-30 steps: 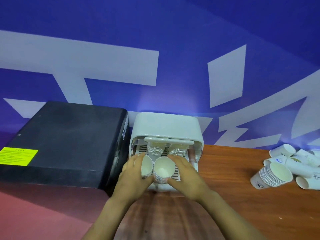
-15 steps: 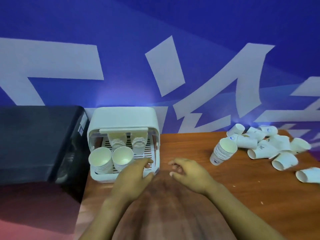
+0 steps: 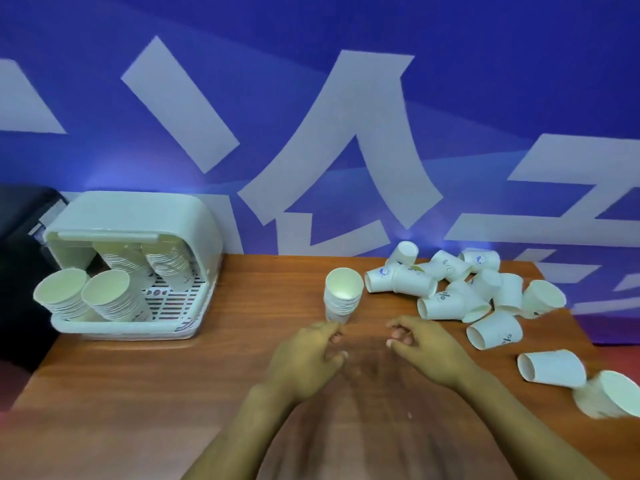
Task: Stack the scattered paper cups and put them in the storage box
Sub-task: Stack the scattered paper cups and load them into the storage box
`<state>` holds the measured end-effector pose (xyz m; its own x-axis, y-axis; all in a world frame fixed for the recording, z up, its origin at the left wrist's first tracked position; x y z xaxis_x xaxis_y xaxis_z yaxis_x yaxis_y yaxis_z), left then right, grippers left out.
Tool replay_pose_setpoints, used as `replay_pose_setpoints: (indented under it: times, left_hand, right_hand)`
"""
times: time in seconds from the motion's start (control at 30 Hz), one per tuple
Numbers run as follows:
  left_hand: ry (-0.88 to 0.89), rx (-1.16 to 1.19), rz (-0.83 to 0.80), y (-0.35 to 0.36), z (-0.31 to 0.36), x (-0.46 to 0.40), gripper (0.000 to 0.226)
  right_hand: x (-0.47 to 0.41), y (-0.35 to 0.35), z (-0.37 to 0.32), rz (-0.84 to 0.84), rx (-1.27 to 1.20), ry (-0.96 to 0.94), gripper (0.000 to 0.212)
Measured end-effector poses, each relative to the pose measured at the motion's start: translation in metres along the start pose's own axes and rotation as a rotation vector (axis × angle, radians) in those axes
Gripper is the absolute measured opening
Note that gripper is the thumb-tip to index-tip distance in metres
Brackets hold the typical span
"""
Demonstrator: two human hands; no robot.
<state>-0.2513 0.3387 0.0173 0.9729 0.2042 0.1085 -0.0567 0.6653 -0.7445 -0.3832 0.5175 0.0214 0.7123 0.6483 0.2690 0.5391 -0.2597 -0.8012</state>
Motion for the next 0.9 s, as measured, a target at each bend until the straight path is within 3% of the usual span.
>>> replay_pose_setpoints:
  times: [0.3, 0.5, 0.9]
  left_hand:
    - [-0.003, 0.021, -0.048, 0.048, 0.063, -0.071, 0.039]
    - [-0.076, -0.06, -0.112, 0.075, 0.082, -0.134, 0.07]
    - [-0.352, -0.28, -0.06, 0.121, 0.054, -0.233, 0.076]
  right_hand:
    - [-0.027, -0.052, 0.072, 0.066, 0.021, 0.037, 0.033]
    - [-0.063, -0.073, 0.103, 0.102, 0.063, 0.03, 0.044]
    - [-0.136, -0.056, 0.136, 0.143, 0.193, 0.016, 0.07]
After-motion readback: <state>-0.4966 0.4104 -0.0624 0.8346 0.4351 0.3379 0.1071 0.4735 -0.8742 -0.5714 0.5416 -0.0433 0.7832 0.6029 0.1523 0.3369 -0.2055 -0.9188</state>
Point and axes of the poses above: each hand's wrist, its own x-axis away from the middle knuckle, its own y-axis out of the palm, z = x × y, the point moved 2 cm from there along -x, towards the middle knuckle, and after that the axes turned 1 degree about x, right-handed, at the moved point
